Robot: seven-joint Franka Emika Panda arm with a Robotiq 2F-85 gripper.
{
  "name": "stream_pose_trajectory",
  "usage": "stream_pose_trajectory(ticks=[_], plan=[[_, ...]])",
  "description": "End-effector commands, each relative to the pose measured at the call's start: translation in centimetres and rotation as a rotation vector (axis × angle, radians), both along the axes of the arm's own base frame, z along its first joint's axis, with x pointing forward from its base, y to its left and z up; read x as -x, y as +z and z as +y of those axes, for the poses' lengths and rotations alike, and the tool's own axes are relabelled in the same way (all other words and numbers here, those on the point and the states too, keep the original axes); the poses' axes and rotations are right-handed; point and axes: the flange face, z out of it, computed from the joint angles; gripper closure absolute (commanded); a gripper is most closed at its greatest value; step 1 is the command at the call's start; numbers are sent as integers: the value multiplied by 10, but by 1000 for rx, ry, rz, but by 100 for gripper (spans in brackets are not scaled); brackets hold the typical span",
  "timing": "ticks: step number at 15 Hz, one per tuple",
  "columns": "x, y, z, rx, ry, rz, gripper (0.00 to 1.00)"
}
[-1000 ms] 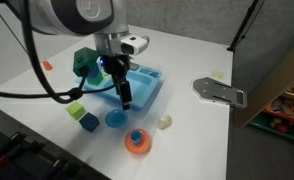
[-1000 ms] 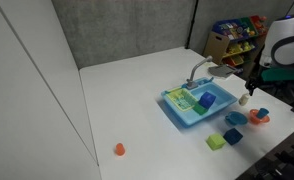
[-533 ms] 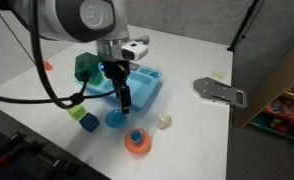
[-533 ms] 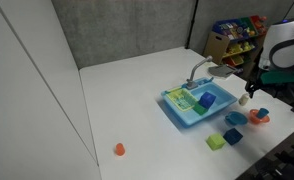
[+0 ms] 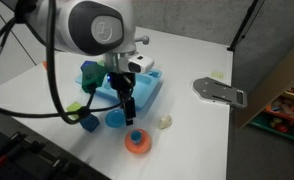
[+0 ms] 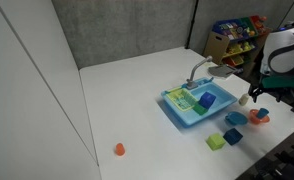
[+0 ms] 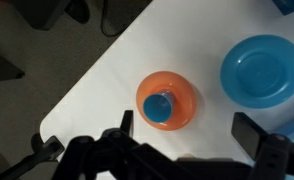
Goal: Remove the blue plate from the orange plate and put it in the dishes drying rack
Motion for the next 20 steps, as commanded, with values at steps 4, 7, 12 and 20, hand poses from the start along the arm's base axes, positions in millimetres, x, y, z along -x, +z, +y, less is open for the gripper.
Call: stream_pose_trajectory(ticks=[4,7,12,20], plan=[[3,-25,-31,1,1,-44,0],[12,-25,-38,-11,23,-97,0],[31,-28,-49,-54,39,-132,0],[54,-36,-69,-117,58,-149,0]])
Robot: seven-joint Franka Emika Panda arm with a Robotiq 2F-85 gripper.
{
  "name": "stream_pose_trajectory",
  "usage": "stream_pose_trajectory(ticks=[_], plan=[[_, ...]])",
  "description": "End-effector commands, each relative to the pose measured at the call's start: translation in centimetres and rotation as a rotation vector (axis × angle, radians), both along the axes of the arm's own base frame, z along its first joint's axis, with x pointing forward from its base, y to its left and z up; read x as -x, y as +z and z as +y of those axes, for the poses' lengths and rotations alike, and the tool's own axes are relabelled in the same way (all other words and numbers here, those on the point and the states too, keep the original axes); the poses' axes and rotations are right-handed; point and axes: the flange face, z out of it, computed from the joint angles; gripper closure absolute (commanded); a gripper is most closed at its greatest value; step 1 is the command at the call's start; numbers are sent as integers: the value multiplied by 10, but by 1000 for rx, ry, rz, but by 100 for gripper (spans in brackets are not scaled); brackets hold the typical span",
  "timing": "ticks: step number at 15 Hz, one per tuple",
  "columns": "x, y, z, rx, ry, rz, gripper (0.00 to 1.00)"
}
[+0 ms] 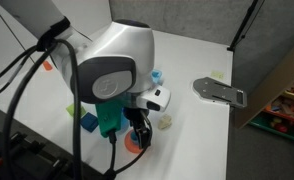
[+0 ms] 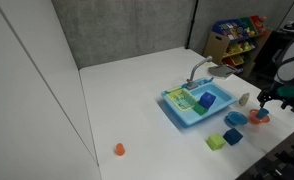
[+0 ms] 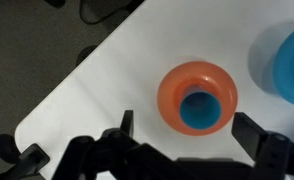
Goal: Remove the blue plate from the orange plate and put it in the dishes drying rack
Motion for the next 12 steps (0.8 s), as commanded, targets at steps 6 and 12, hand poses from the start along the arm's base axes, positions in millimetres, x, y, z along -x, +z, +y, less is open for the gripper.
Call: stream_pose_trajectory(ticks=[6,12], plan=[[10,-5,-3,-57,68,-71,0],[9,-19,3,-38,92,-97,0]])
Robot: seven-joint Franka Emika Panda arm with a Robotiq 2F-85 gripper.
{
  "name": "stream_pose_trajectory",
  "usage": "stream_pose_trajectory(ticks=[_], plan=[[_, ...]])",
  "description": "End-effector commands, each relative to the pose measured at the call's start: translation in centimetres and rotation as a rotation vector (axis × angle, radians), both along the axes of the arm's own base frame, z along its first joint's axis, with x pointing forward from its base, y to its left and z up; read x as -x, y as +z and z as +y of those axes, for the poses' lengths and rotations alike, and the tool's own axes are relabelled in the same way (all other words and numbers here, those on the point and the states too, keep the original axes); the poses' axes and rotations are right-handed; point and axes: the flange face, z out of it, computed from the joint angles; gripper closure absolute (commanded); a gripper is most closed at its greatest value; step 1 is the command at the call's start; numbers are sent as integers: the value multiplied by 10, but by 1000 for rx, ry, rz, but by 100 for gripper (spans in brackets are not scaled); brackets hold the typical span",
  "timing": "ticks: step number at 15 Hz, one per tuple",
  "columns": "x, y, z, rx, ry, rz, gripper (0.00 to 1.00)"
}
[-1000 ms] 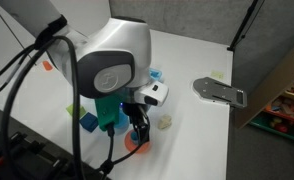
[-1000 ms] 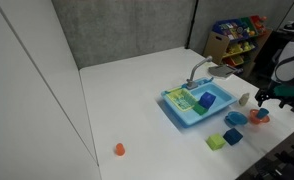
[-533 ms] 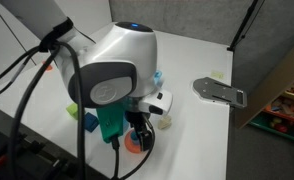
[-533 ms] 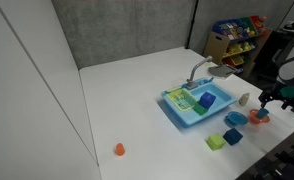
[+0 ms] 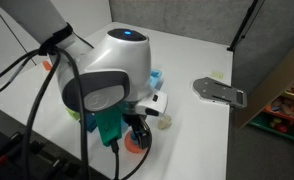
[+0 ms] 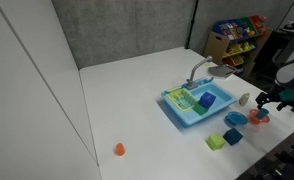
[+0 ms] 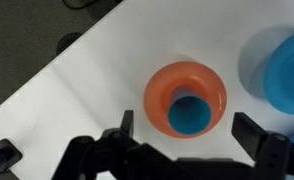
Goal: Remove the blue plate from the orange plate and put it in the dishes drying rack
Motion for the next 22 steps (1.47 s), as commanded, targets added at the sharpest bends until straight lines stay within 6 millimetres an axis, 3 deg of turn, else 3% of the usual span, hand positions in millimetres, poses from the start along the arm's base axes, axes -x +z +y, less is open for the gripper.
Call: stream_pose_trajectory(ticks=[1,6,7,9,12,15,16,22], plan=[[1,-11,0,9,9,-16,0],[3,-29,0,20,8,2,1],[3,-32,0,23,7,5,25],[2,-36,0,30,5,8,32],[-7,-38,3,45,6,9,57],[-19,-26,12,63,2,10,80],[-25,-19,15,71,-3,15,84],[-68,24,33,134,-41,30,84]])
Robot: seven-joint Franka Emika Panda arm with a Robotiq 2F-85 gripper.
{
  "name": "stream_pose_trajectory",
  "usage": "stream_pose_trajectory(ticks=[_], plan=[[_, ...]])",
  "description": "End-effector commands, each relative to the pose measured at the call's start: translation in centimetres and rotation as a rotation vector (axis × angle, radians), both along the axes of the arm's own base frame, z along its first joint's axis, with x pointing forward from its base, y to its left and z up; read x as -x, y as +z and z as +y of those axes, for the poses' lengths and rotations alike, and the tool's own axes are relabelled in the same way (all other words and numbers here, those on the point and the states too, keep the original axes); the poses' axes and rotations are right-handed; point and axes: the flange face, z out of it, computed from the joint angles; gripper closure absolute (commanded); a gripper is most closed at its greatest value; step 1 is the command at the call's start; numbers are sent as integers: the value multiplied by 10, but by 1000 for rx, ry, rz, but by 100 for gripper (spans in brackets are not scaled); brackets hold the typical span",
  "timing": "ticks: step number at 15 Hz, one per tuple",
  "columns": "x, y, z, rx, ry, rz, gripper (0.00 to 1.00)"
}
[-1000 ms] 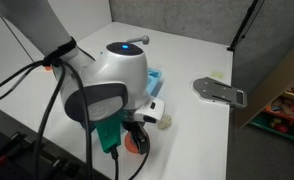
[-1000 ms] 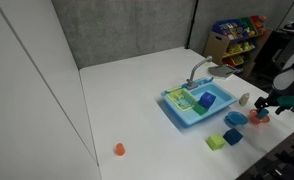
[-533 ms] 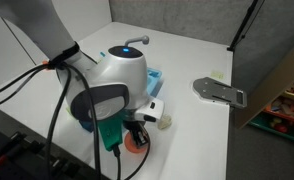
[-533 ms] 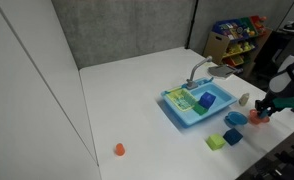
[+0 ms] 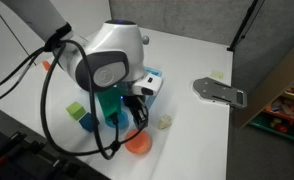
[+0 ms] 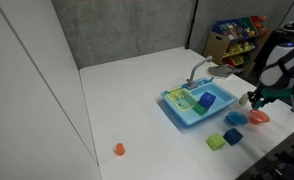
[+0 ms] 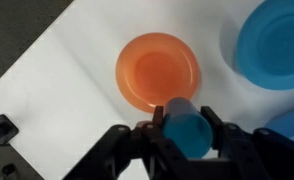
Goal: Remove the blue plate from the orange plate and put it in the dishes drying rack
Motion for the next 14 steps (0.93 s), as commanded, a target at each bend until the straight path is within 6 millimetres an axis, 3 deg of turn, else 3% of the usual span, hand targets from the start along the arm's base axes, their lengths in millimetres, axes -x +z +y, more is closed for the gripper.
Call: stream_pose_trajectory(ticks=[1,7,14], plan=[[-25,34,5,28,-31,11,84],[-69,66,15,-18,-24,18,84],[-116,65,54,-127,18,10,84]])
